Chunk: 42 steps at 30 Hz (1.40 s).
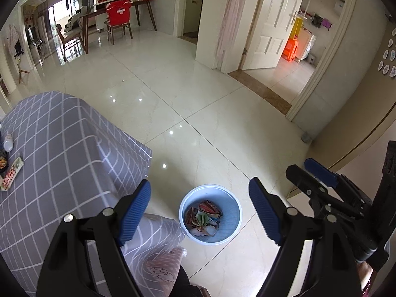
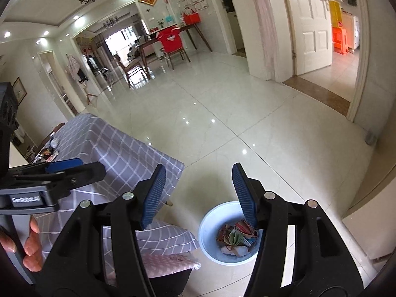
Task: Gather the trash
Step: 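Move both open tools back over the trash on the table, then grasp the black snack packet with the left tool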
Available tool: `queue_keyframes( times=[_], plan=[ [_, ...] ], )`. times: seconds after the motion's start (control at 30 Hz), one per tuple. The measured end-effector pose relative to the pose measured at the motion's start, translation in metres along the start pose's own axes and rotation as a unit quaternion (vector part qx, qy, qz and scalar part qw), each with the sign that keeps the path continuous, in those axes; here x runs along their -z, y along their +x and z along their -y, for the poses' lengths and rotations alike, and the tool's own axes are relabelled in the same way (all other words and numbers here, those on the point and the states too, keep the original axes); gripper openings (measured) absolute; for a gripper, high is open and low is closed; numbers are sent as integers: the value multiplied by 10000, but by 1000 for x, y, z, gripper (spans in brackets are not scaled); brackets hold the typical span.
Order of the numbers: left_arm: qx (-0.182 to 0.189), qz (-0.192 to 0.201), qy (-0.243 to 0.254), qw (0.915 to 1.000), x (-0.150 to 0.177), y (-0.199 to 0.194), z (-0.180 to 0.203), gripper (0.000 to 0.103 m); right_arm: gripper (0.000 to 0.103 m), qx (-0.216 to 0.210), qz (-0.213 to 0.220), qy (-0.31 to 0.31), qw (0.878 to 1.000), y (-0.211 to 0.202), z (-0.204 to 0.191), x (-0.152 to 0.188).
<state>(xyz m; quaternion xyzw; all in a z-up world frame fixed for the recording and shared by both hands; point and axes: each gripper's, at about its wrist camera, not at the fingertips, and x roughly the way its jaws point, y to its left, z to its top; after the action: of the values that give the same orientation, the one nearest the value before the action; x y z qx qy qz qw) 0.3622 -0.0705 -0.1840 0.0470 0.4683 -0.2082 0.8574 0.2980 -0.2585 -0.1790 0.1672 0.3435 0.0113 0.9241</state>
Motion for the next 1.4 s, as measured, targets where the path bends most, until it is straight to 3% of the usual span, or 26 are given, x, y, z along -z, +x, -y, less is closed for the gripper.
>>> queue_keyframes(
  times=[0.17,0.47,0.6,0.8,1.0,1.23,1.3,1.4],
  plan=[
    [-155,177,-102,9997,1,-22,-23,80,56,-293,62,-299,9991,-5,-41,-5],
    [-862,613,-673,9921,15,-83,-132,81,56,-964,4,-955,9908,6,-142,-13],
    [-1302,683,-1150,9824,29,-105,-200,81,56,-1288,-188,-1280,9832,23,-195,-8],
    [-1584,612,-2295,9584,55,-126,-299,81,55,-1643,-644,-1592,9714,57,-266,5],
    [-1406,450,-3055,9407,72,-122,-359,81,55,-1681,-1104,-1981,9593,92,-324,21],
    [-1467,381,-3221,9345,63,-107,-389,81,56,-1544,-1498,-2098,9538,130,-363,21],
    [-1657,292,-3200,9323,59,-99,-399,81,56,-1418,-1522,-2227,9524,140,-372,22],
    [-1603,248,-3295,9301,58,-92,-411,81,56,-1384,-1487,-2284,9521,151,-379,16]
  ],
)
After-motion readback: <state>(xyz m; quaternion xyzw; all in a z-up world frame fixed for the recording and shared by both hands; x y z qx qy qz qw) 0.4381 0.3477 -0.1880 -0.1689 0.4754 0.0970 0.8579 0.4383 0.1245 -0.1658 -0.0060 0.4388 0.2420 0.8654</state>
